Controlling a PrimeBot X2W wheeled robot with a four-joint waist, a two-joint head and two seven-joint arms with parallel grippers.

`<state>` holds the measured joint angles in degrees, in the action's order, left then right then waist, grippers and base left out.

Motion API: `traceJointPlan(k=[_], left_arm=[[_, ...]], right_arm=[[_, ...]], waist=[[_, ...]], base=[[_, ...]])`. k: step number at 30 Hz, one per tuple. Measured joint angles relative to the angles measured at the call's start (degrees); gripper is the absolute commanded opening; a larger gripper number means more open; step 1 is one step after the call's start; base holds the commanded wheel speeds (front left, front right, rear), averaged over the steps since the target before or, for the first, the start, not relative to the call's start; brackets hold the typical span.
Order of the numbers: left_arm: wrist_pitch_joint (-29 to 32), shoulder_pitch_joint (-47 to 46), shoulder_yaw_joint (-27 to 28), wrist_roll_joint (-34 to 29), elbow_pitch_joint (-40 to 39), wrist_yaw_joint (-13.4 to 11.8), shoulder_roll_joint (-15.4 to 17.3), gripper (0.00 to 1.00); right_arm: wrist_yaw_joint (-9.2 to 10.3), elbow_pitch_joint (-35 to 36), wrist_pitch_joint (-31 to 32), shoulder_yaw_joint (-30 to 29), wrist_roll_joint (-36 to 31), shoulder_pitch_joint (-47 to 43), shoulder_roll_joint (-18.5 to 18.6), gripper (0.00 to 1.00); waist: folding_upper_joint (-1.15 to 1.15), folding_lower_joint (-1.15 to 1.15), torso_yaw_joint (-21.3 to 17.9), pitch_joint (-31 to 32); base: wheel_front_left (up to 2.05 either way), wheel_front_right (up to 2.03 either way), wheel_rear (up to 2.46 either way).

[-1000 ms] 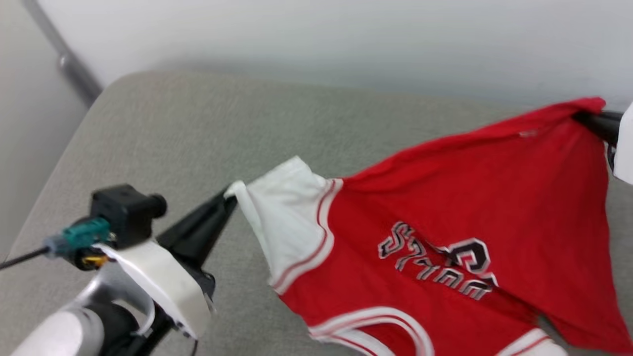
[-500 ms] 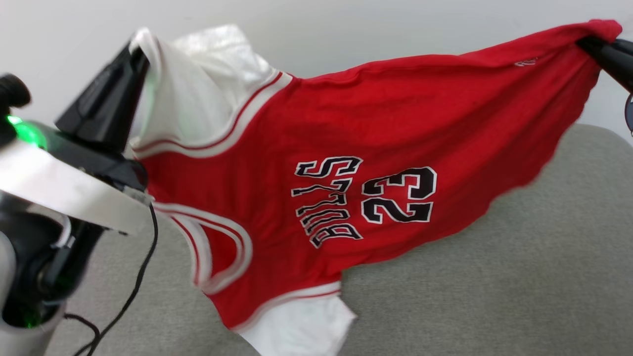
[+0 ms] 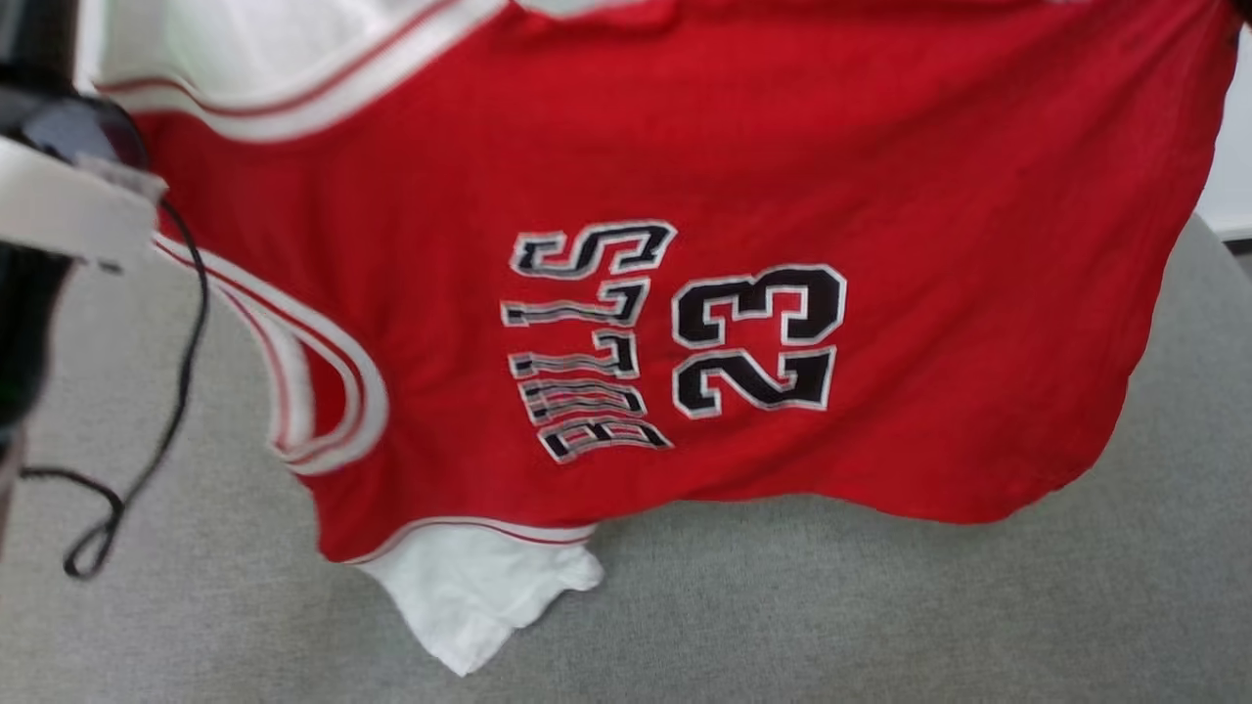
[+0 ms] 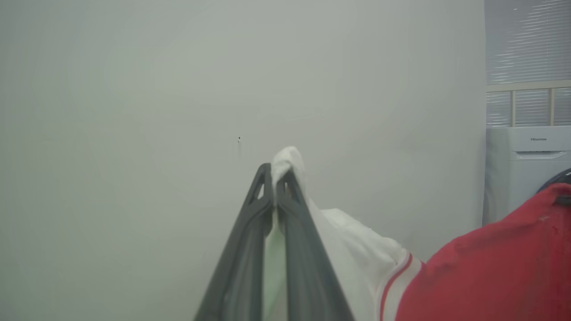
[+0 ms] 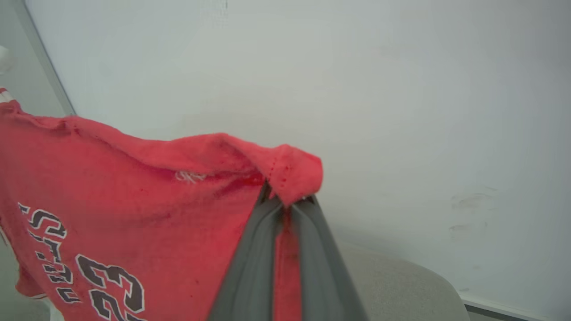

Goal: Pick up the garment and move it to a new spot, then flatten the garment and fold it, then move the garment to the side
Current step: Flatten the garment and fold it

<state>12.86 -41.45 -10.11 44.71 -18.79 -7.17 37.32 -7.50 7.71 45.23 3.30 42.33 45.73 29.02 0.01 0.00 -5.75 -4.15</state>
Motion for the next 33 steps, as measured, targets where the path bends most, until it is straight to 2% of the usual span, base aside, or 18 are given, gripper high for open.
traceJointPlan(k=[5,6,10,19,26,33], left_arm=[[0.09,-10.15,0.21,-0.76,6.03,1.76,0.44,0.00],[0.05,-17.00,-0.01,-1.94,9.20,2.52,0.47,0.00],[-0.47,-27.65,-0.89,-4.20,15.44,3.70,0.23,0.00],[-7.51,-47.73,-3.70,-8.53,34.06,7.33,-4.26,0.00],[-13.82,-50.87,-6.32,-11.02,42.94,10.07,-6.70,0.00],[-17.96,-41.92,-8.18,-9.18,46.58,11.73,-9.24,0.00]], right_arm=[[0.00,-3.31,-4.43,1.77,-2.78,5.64,0.21,0.00],[0.00,-5.91,-8.01,3.91,-5.09,10.35,0.87,0.00],[0.00,-10.79,-13.70,6.17,-6.82,17.46,-0.18,0.00],[0.00,-26.19,-28.17,12.15,-13.72,32.76,-3.03,0.00],[0.00,-36.46,-35.89,15.17,-16.59,36.95,-5.91,0.00],[0.00,-42.16,-41.19,20.20,-15.50,32.81,-7.04,0.00]], waist=[[0.00,0.00,-0.25,-5.90],[0.00,0.00,-0.20,-9.42],[0.00,0.01,-0.06,-14.49],[0.00,0.02,0.32,-24.77],[0.00,0.02,1.28,-29.88],[0.00,0.02,3.52,-30.96]], base=[[0.00,0.00,0.00],[0.00,0.00,0.00],[0.00,0.00,0.00],[0.00,0.00,0.00],[0.00,0.00,0.00],[0.00,0.00,0.00]])
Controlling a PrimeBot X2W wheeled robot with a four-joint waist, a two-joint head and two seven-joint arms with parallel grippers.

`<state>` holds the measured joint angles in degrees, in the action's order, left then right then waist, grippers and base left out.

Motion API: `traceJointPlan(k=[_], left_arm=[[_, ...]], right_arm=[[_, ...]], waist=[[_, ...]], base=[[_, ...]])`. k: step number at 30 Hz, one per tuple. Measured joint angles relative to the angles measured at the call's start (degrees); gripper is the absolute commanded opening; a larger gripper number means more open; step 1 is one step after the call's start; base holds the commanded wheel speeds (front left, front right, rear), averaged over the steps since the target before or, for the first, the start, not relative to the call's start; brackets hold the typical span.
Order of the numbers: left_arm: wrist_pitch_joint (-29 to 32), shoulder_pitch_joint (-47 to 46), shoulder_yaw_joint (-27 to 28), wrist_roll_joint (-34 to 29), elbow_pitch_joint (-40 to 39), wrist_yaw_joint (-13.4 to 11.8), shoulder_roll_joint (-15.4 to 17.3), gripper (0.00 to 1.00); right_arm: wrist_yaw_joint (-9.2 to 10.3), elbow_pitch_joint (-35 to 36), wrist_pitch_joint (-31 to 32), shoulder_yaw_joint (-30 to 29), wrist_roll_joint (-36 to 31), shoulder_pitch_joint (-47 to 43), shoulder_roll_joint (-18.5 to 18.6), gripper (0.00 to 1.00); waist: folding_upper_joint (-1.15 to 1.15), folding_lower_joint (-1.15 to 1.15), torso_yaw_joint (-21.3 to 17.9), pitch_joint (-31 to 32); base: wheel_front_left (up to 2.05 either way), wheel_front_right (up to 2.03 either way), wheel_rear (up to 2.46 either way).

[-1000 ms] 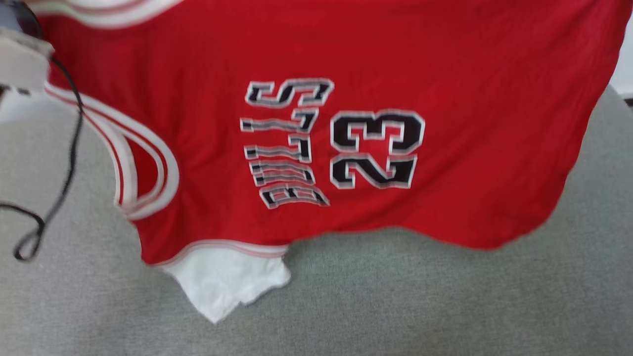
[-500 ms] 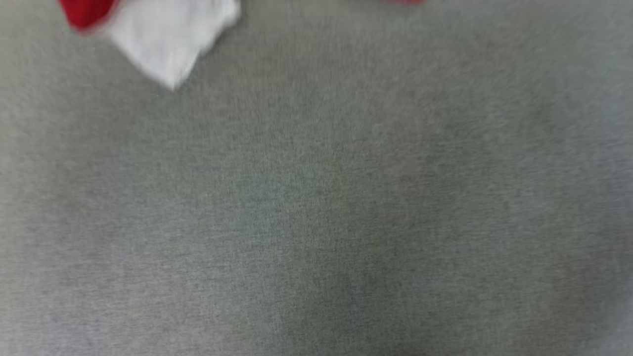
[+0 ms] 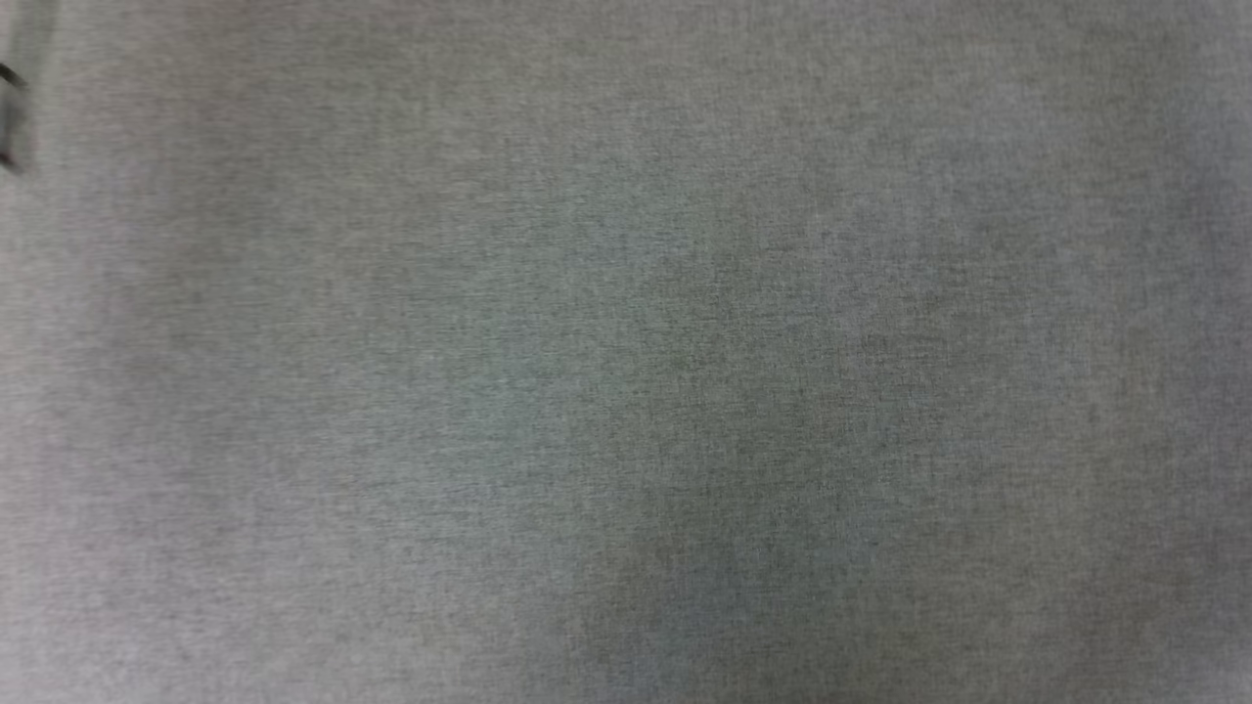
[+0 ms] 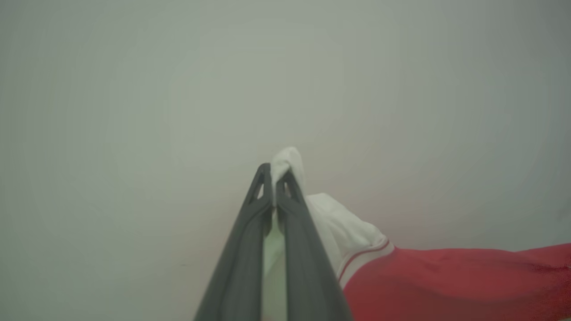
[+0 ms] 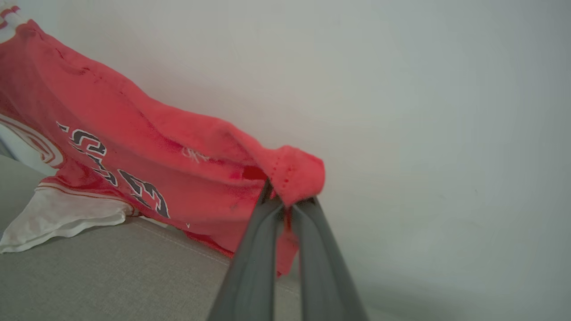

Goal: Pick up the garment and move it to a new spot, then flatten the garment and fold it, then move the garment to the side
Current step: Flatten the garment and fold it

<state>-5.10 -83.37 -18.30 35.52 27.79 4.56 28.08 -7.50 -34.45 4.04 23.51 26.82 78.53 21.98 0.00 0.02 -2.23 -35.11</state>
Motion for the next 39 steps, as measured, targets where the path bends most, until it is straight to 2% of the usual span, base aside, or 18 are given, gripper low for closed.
traceJointPlan(k=[7,12,17,20,25,27,33,39], left_arm=[[-1.47,18.59,-1.89,4.06,-1.59,1.08,-1.34,0.00],[-0.36,34.64,-2.35,7.15,-7.40,0.13,-0.32,0.00],[3.04,49.94,-4.47,9.12,-14.03,-1.29,1.99,0.00],[5.28,58.09,-5.94,10.28,-17.72,-2.23,3.25,0.00],[9.33,68.87,-7.84,12.73,-23.43,-4.25,5.26,0.00],[10.36,72.32,-8.42,12.58,-25.44,-5.30,7.00,0.00],[15.14,82.23,-9.24,15.64,-30.91,-6.90,11.47,0.00],[19.18,90.66,-9.14,19.96,-36.64,-8.38,15.72,0.00]], right_arm=[[0.00,-1.74,-4.10,5.26,3.74,-10.77,0.64,0.00],[0.00,-1.26,-5.91,8.83,7.53,-19.92,3.44,0.00],[-0.01,0.40,-6.76,11.46,11.91,-30.18,7.09,0.00],[0.00,0.48,-5.13,11.46,14.94,-35.74,9.00,0.00],[0.00,3.54,-3.42,11.85,19.59,-44.46,11.11,0.00],[0.00,4.86,-2.25,11.70,21.05,-48.07,12.10,0.00],[0.00,11.83,1.75,11.88,24.70,-59.35,15.14,0.00],[0.00,20.17,7.08,9.69,28.21,-69.96,18.23,0.00]], waist=[[0.00,-0.01,1.45,3.80],[0.00,-0.01,2.65,8.05],[0.00,-0.02,3.89,13.20],[0.00,-0.02,4.49,16.46],[0.00,-0.03,5.08,21.97],[0.00,-0.03,5.21,24.08],[0.00,-0.04,5.46,29.50],[0.00,-0.04,5.26,33.14]], base=[[0.00,0.00,0.00],[0.00,0.00,0.00],[0.00,0.00,0.00],[0.00,0.00,0.00],[0.00,0.00,0.00],[0.00,0.00,0.00],[0.00,0.00,0.00],[0.00,0.00,0.00]])
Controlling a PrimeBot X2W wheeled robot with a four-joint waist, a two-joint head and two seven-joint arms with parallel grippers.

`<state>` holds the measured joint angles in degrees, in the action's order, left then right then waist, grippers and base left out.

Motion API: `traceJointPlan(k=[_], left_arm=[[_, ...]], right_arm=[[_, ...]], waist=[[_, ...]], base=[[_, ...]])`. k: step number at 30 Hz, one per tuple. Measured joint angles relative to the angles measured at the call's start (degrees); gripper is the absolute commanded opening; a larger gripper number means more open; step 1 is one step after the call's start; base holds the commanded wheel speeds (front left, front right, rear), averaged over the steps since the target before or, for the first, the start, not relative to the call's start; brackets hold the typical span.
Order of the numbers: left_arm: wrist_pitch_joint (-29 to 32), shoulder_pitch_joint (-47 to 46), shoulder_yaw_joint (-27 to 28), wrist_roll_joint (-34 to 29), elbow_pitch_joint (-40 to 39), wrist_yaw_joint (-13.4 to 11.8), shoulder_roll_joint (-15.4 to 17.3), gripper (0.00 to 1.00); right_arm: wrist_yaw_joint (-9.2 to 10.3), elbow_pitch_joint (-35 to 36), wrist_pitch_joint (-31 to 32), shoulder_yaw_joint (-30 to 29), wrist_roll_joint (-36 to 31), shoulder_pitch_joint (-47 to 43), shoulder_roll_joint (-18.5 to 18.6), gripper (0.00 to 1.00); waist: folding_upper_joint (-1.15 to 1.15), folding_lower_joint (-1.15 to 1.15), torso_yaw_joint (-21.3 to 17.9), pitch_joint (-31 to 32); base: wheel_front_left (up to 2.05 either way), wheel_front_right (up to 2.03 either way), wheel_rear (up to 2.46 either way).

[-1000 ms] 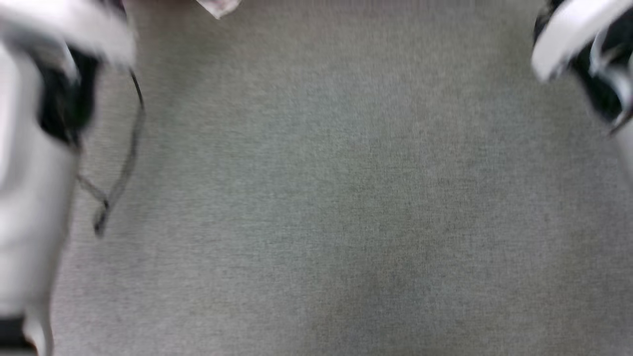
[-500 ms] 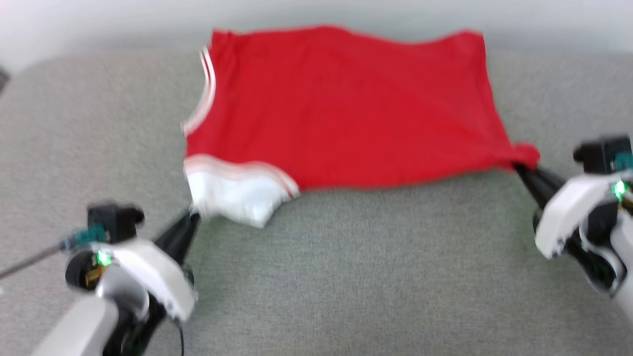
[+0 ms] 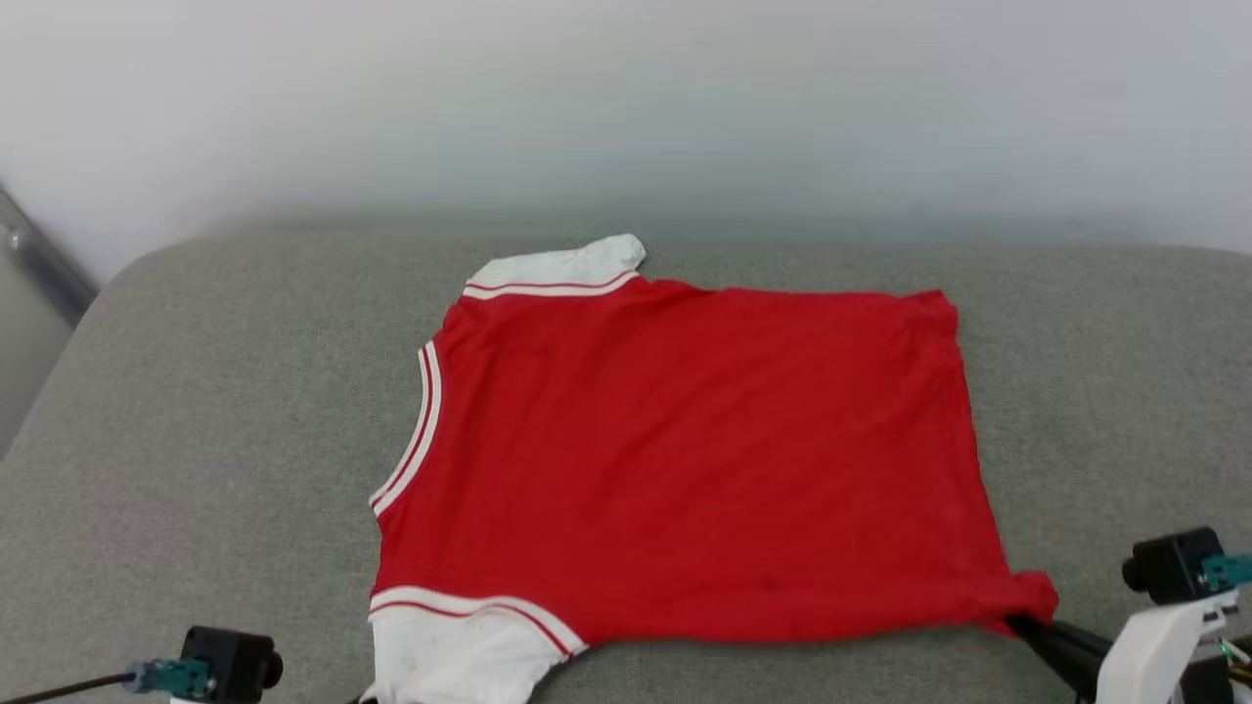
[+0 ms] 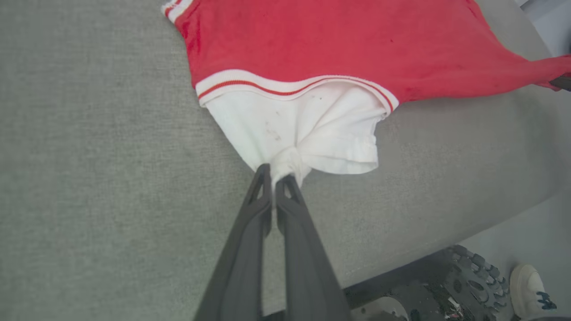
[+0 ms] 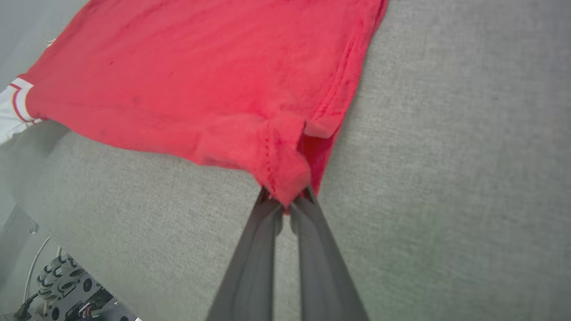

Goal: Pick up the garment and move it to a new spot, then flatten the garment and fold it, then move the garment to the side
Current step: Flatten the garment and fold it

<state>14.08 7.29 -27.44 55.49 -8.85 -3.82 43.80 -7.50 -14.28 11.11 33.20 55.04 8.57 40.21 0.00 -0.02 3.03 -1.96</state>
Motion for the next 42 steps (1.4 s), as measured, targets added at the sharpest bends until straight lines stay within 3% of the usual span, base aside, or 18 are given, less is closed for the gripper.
traceJointPlan(k=[10,16,28,42], left_arm=[[5.45,9.30,-0.68,6.77,-4.21,-0.37,4.42,0.00],[3.85,9.26,0.37,6.61,-4.47,0.34,4.70,0.00],[-1.62,-4.61,6.20,5.32,-3.72,4.05,2.43,0.00],[-0.07,-22.97,3.49,-0.40,7.94,6.81,-1.69,0.00]], right_arm=[[0.00,9.62,7.79,-7.44,2.50,-12.83,1.32,0.00],[0.00,14.16,11.29,-11.50,2.03,-15.03,1.32,0.00],[0.00,20.05,16.74,-18.38,1.00,-10.81,0.46,0.00],[0.00,14.75,20.45,-15.70,-5.13,2.71,-3.05,0.00]], waist=[[0.00,0.01,-1.29,1.24],[0.00,0.02,-1.61,-0.23],[0.00,0.03,-1.94,-5.85],[0.00,0.04,-2.62,-16.07]], base=[[0.00,0.00,0.00],[0.00,0.00,0.00],[0.00,0.00,0.00],[0.00,0.00,0.00]])
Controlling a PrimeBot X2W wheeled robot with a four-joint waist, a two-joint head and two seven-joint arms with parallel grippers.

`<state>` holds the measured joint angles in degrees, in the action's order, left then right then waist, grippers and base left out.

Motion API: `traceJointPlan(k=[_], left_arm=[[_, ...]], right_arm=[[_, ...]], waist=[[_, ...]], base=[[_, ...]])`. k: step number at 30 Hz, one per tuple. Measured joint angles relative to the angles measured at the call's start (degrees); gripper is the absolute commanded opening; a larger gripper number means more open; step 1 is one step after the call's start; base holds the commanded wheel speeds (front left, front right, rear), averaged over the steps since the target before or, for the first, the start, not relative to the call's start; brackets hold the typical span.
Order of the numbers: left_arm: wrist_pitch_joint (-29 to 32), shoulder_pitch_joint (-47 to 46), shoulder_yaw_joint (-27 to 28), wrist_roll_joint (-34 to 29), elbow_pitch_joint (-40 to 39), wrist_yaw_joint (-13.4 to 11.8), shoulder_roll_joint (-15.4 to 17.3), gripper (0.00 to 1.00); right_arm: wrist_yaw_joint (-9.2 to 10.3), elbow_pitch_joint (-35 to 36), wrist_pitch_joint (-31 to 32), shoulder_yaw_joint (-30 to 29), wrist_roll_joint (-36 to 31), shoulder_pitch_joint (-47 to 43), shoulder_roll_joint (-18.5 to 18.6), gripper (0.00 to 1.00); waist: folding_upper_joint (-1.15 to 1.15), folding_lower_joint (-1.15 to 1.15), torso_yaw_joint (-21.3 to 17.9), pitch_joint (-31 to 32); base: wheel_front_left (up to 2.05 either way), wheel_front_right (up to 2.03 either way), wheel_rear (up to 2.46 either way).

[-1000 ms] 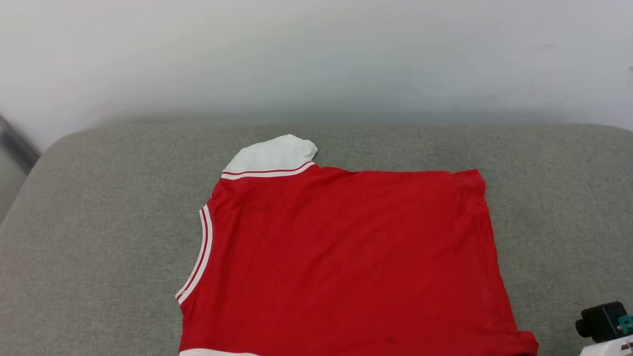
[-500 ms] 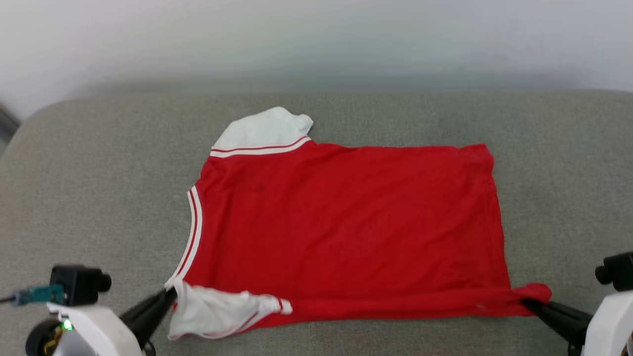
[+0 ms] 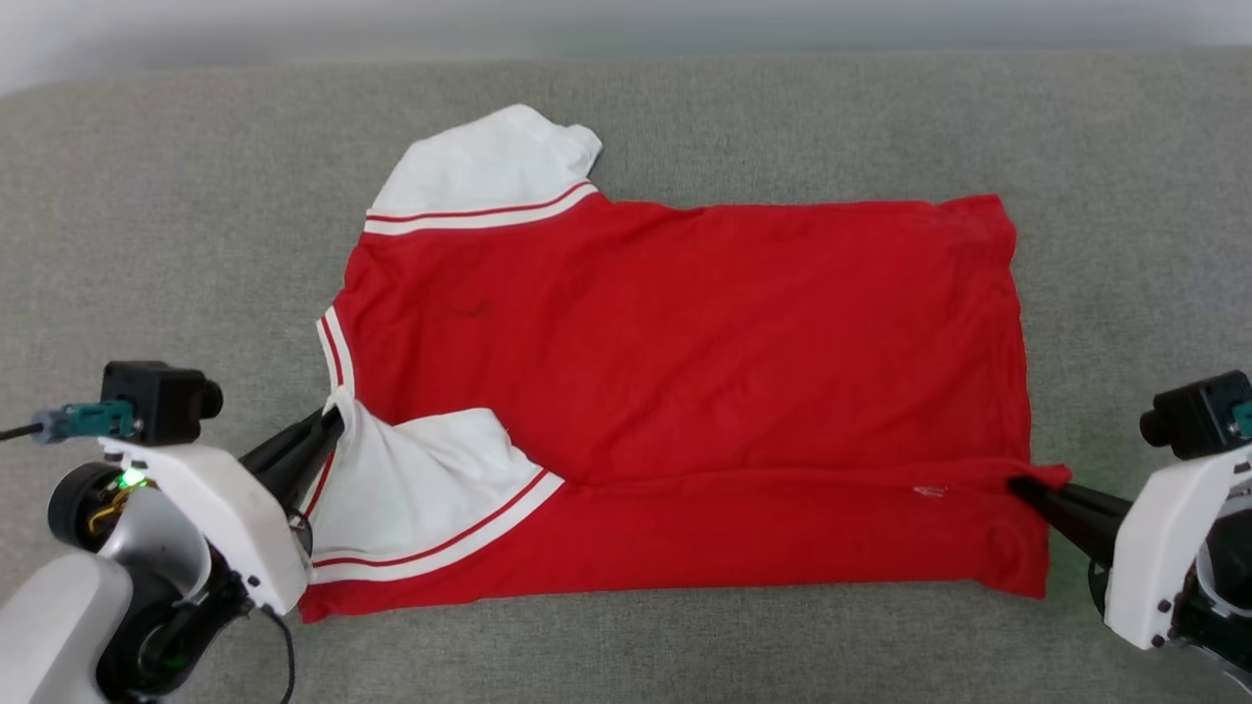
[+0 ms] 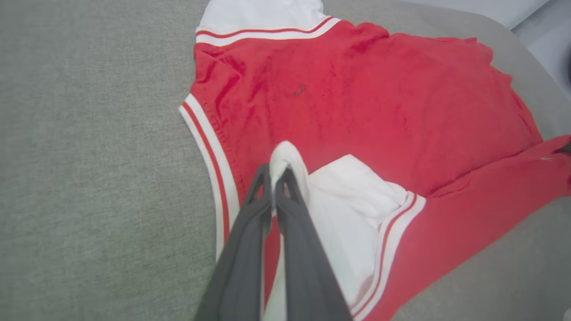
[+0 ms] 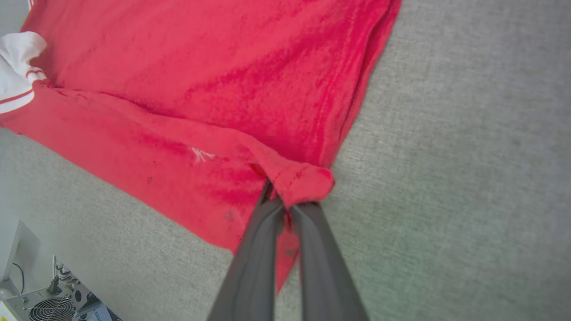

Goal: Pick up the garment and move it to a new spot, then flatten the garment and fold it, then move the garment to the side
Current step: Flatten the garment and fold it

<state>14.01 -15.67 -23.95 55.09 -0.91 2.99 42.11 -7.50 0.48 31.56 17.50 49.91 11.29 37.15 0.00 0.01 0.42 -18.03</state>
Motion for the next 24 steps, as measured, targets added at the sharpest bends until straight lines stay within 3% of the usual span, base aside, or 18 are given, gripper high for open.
traceJointPlan(k=[7,8,9,10,17,24], left_arm=[[-1.18,-4.32,-2.42,-4.04,7.48,0.65,-2.29,0.00],[-1.43,-4.70,-2.90,-4.37,8.53,0.75,-2.86,0.20],[-1.68,-4.98,-3.30,-4.67,9.40,0.80,-3.47,0.57],[-1.85,-5.16,-3.47,-4.85,10.57,0.77,-3.98,1.00],[-3.70,-5.06,-3.81,-5.28,13.99,0.25,-5.31,1.00],[-2.15,0.29,-2.98,-2.21,10.79,-1.88,-4.45,1.00]], right_arm=[[0.00,-4.15,-0.38,3.01,-2.69,4.36,-1.76,0.00],[0.00,-4.88,-1.04,2.98,-3.11,4.65,-2.14,0.05],[0.00,-5.57,-1.48,3.02,-3.58,5.02,-2.47,0.94],[0.00,-6.20,-1.82,3.21,-4.08,5.25,-2.63,1.00],[-0.02,-7.72,-1.19,5.10,-7.86,5.68,-2.61,1.00],[-0.01,-6.15,4.38,2.02,-10.36,2.10,-4.00,1.00]], waist=[[0.00,0.00,-0.15,-1.99],[0.00,0.00,-0.07,-1.92],[0.00,0.00,0.02,-1.74],[0.00,0.00,0.11,-1.48],[0.00,-0.01,0.42,1.28],[0.00,-0.01,0.54,4.50]], base=[[0.00,0.00,0.00],[0.00,0.00,0.00],[0.00,0.00,0.00],[0.00,0.00,0.00],[0.00,0.00,0.00],[0.00,0.00,0.00]])
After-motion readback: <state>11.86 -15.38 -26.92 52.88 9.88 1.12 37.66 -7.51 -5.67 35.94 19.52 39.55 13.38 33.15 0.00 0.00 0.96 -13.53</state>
